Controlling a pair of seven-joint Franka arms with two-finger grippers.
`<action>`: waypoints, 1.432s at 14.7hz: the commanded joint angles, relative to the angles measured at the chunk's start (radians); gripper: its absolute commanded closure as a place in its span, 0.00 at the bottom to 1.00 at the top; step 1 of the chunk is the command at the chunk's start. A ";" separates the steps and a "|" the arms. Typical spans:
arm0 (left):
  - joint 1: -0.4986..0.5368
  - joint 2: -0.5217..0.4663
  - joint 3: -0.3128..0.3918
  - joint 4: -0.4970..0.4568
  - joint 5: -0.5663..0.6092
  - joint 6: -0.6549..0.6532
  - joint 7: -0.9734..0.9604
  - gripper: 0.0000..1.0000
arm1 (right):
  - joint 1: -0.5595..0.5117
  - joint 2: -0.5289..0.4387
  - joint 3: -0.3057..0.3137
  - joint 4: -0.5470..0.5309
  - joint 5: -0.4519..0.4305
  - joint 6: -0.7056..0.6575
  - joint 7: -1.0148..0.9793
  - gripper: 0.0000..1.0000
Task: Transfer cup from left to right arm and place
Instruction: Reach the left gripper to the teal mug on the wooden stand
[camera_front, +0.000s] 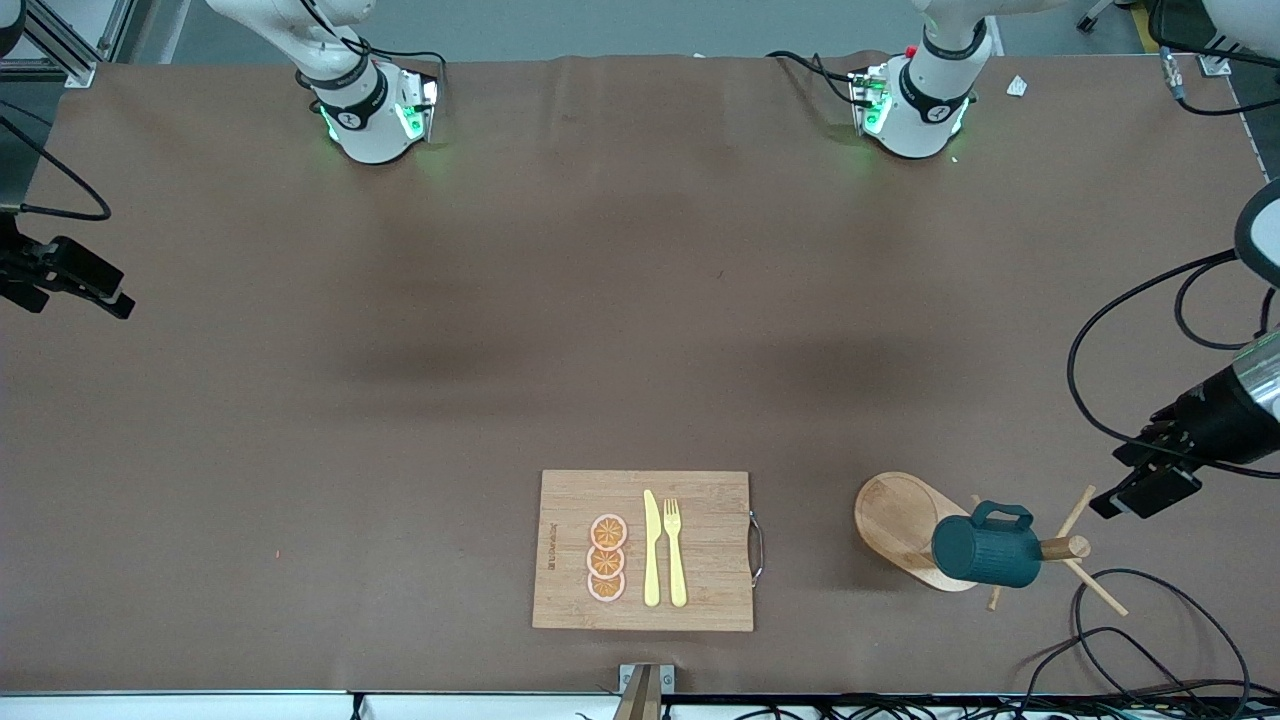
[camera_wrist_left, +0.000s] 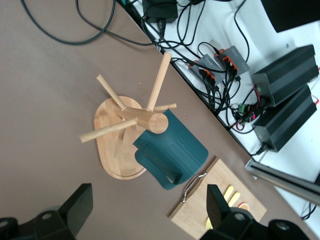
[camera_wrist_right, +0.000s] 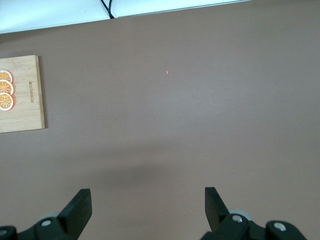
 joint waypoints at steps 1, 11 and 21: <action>-0.017 0.013 0.001 0.002 -0.035 0.041 -0.101 0.00 | -0.007 -0.030 0.005 -0.031 0.002 0.012 -0.011 0.00; -0.052 0.104 -0.001 -0.044 -0.165 0.143 -0.281 0.00 | -0.008 -0.030 0.005 -0.031 0.002 0.014 -0.011 0.00; -0.049 0.109 -0.001 -0.089 -0.277 0.182 -0.353 0.00 | -0.007 -0.030 0.005 -0.031 0.002 0.014 -0.011 0.00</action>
